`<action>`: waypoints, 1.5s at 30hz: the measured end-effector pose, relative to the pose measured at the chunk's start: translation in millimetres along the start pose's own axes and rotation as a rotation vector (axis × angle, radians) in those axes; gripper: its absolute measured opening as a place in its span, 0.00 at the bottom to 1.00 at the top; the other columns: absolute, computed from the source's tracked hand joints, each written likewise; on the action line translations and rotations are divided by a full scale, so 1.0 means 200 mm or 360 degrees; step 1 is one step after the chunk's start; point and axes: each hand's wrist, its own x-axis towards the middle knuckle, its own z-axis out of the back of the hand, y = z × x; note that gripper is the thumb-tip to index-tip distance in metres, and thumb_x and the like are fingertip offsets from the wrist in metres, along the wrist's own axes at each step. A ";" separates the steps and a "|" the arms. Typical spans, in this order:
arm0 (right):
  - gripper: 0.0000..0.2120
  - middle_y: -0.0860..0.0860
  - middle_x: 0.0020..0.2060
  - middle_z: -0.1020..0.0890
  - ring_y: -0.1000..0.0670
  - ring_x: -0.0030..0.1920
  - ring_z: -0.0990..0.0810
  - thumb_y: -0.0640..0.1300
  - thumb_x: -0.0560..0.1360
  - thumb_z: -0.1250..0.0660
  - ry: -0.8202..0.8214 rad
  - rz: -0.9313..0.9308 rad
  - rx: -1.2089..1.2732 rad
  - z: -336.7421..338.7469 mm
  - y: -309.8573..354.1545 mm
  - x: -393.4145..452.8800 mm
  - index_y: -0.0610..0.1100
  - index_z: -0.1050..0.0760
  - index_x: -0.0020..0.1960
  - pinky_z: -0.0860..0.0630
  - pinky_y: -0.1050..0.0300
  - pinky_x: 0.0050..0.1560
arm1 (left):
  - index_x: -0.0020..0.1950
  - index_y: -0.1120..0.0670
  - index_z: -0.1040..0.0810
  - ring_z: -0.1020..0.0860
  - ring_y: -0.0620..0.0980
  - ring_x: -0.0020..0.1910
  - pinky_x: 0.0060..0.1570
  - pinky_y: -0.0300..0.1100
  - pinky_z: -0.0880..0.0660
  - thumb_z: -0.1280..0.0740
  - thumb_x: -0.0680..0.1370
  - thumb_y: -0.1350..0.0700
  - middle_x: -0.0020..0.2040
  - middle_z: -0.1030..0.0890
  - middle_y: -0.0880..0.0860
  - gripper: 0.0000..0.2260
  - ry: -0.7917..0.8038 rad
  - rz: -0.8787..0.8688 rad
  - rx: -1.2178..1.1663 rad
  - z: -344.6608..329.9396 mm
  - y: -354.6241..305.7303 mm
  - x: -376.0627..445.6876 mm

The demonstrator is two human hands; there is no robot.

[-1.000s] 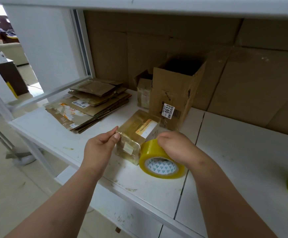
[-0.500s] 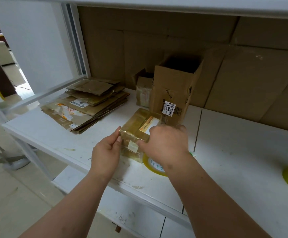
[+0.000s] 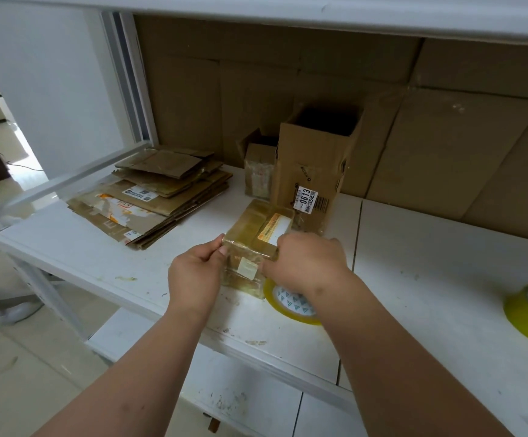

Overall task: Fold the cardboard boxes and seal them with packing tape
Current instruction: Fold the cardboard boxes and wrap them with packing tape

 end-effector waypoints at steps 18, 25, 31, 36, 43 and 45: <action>0.09 0.44 0.51 0.16 0.44 0.52 0.17 0.38 0.75 0.29 0.0452 -0.0130 0.1679 0.05 -0.28 -0.12 0.46 0.20 0.55 0.22 0.47 0.57 | 0.76 0.49 0.35 0.32 0.51 0.69 0.67 0.47 0.30 0.26 0.68 0.35 0.71 0.34 0.50 0.41 0.0324 -0.0440 0.0775 -0.09 -0.13 -0.03; 0.08 0.46 0.43 0.16 0.48 0.45 0.18 0.44 0.75 0.31 0.0469 0.0003 0.2221 -0.09 -0.32 -0.18 0.42 0.20 0.51 0.23 0.53 0.48 | 0.74 0.53 0.31 0.26 0.50 0.64 0.61 0.41 0.31 0.24 0.66 0.36 0.69 0.29 0.51 0.42 0.0417 -0.0470 0.1036 -0.09 -0.20 0.07; 0.18 0.35 0.51 0.19 0.40 0.51 0.22 0.43 0.68 0.32 0.0543 0.0104 0.2545 -0.20 -0.30 -0.25 0.36 0.21 0.56 0.26 0.48 0.55 | 0.74 0.54 0.28 0.27 0.49 0.66 0.62 0.37 0.34 0.31 0.61 0.33 0.70 0.27 0.51 0.45 0.0490 -0.0502 0.1157 -0.08 -0.25 0.12; 0.25 0.31 0.58 0.21 0.39 0.54 0.21 0.38 0.68 0.29 0.0571 0.0198 0.2484 -0.22 -0.32 -0.28 0.32 0.25 0.63 0.27 0.41 0.63 | 0.74 0.54 0.29 0.28 0.50 0.68 0.61 0.37 0.35 0.32 0.62 0.34 0.71 0.26 0.52 0.44 0.0491 -0.0538 0.1172 -0.08 -0.24 0.12; 0.15 0.34 0.58 0.20 0.42 0.54 0.20 0.38 0.75 0.34 0.0569 0.0244 0.2473 -0.23 -0.32 -0.30 0.37 0.24 0.62 0.26 0.43 0.63 | 0.69 0.50 0.25 0.21 0.43 0.51 0.45 0.32 0.31 0.29 0.66 0.36 0.57 0.19 0.48 0.34 0.0491 -0.0530 0.1119 -0.07 -0.23 0.18; 0.19 0.38 0.55 0.19 0.42 0.54 0.21 0.44 0.71 0.33 0.0577 0.0226 0.2548 -0.24 -0.31 -0.32 0.38 0.24 0.60 0.26 0.43 0.63 | 0.69 0.48 0.28 0.24 0.38 0.45 0.42 0.32 0.32 0.27 0.67 0.37 0.53 0.22 0.42 0.34 0.0481 -0.0507 0.1055 -0.06 -0.23 0.19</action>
